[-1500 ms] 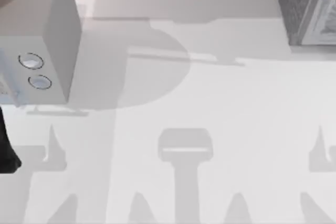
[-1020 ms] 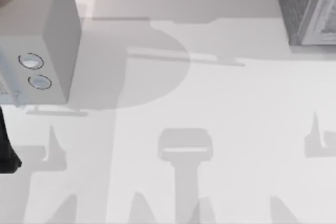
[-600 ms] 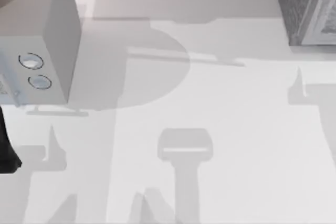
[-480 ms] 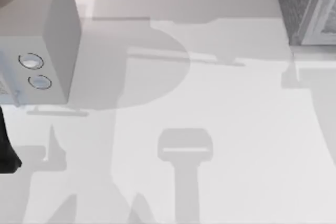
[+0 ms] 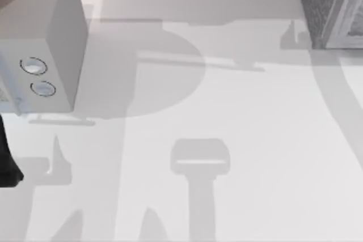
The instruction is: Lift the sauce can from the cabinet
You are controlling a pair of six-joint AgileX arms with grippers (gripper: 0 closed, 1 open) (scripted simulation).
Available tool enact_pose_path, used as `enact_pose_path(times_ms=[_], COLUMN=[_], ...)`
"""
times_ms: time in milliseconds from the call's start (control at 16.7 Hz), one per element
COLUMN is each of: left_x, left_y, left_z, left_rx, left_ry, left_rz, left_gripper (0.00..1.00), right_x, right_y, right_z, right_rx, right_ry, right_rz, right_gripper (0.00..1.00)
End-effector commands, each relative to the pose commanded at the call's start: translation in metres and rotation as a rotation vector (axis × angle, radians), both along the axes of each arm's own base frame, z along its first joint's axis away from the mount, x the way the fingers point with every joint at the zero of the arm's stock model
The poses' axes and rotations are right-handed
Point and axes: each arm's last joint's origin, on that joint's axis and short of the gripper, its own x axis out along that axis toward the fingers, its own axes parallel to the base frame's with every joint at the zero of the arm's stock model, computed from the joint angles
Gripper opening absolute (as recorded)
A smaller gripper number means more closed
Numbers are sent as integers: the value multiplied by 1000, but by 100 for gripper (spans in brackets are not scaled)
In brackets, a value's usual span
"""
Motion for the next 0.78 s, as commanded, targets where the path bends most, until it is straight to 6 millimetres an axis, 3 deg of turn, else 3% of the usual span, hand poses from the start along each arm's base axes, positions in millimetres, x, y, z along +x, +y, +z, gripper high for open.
enact_pose_path(times_ms=[600,780], left_x=[0,0], left_y=[0,0], left_z=[0,0], left_rx=[0,0], left_ry=[0,0], left_rz=[0,0], left_gripper=[100,100], right_x=[13,36], right_y=[5,15], right_z=[9,10], right_rx=[2,2], right_ry=[-9,-11], right_rz=[-1,-7], right_gripper=[100,100])
